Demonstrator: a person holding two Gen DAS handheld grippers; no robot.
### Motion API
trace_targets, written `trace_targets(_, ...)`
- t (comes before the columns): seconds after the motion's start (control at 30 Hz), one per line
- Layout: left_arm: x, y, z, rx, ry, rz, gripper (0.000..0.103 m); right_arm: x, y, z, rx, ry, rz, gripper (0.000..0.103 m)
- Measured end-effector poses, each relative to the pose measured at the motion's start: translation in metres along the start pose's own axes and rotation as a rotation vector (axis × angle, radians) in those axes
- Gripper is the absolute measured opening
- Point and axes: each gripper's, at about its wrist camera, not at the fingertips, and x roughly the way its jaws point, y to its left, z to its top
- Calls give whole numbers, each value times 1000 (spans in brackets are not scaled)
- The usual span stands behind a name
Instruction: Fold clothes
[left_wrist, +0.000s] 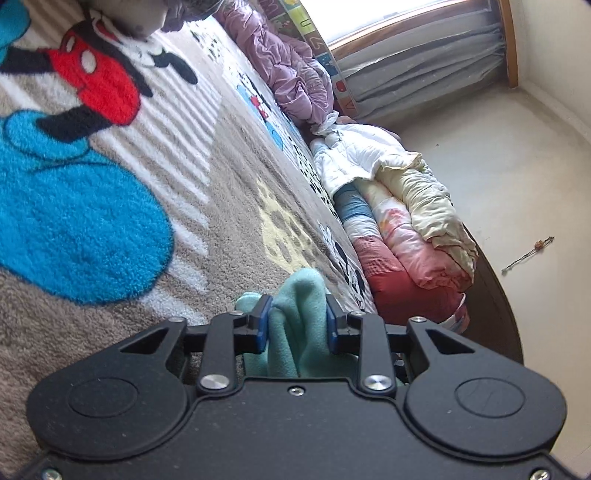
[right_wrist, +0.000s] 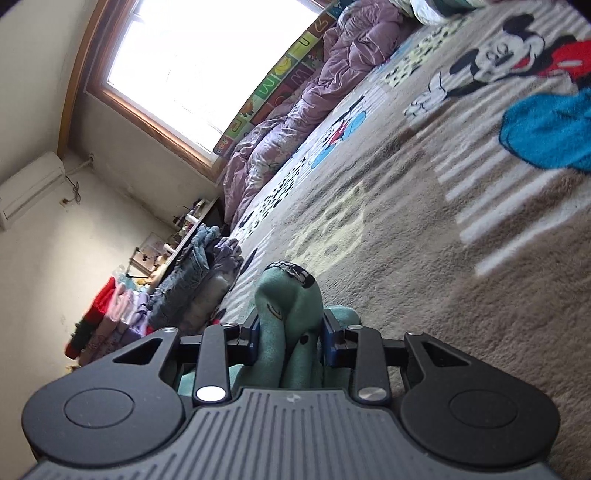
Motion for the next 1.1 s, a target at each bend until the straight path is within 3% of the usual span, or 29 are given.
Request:
trace_targets(0.07,-4,-5,0,25,-23,18,48,-6,6,1,-23,-19,-19,45)
trace_targets(0.1,-7,-9,0,44,-51,31,58,-10,9,2,-34,-31,-25,55)
trace_targets(0.27,-29,-25,-2,124,-152,45,58,-37,26,6,-94,-122,-44,61)
trace_targets(0.4,-49,-54,-12,299,-178,58,58,-65,55,-2,-363,-154,-70,61)
trace_targets(0.6,-67,-106,-60,661,-128,17,58,-88,103,-45,-749,-86,-16,60)
trace_targets(0.73,-52,-104,-72,743,-62,70,58,-85,124,-80,-963,15,-17,56)
trace_targets(0.8,-45,-103,-77,784,-29,96,58,-81,127,-87,-976,32,-38,48)
trace_targets(0.93,-30,-101,-89,865,38,150,58,-71,124,-83,-922,15,-64,48)
trace_targets(1.1,-10,-93,-96,938,106,201,58,-44,104,-77,-839,106,-96,53)
